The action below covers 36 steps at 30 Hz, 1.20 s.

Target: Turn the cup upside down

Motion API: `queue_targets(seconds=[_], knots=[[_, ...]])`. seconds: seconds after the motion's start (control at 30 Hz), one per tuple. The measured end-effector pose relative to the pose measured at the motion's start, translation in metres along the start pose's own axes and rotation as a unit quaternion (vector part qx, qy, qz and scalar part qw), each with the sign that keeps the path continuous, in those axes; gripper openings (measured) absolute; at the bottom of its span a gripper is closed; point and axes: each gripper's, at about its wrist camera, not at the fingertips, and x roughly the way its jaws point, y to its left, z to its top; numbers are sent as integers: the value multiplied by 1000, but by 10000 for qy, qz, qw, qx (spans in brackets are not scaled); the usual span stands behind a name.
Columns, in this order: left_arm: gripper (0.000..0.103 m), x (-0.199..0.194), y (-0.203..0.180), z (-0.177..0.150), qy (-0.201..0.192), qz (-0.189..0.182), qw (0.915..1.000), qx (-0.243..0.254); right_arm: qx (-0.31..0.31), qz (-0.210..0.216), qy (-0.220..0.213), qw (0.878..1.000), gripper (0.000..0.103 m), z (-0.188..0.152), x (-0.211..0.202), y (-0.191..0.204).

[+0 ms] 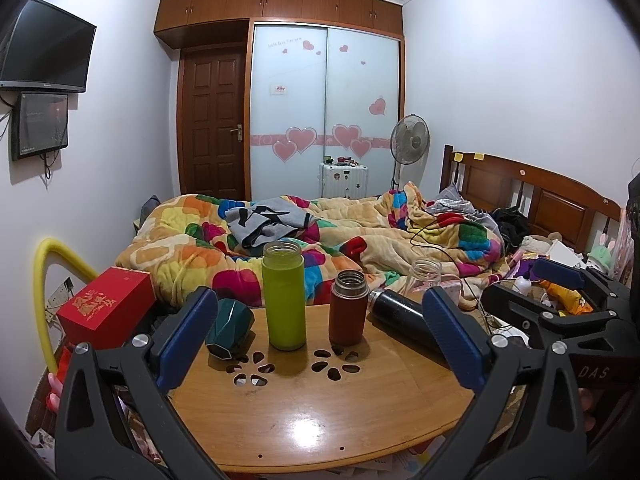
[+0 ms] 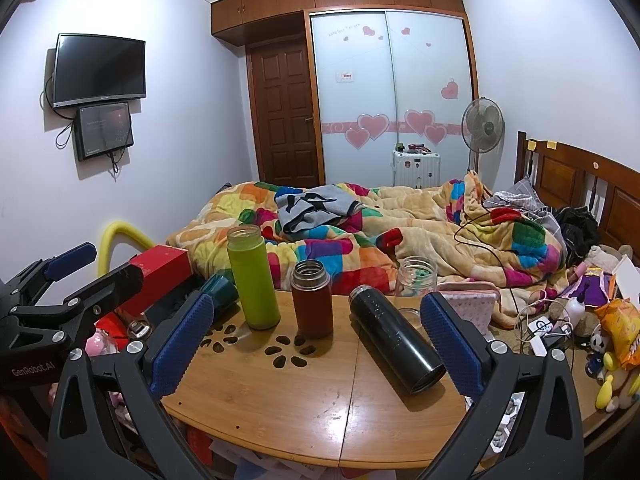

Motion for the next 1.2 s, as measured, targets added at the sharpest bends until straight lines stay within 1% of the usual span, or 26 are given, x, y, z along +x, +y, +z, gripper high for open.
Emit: queue_targets(seconds=[1.2], knots=[[103,0,-7,-5,38,-19,10000,-29,-11,-4,4,10000,103,1,-1,-2]])
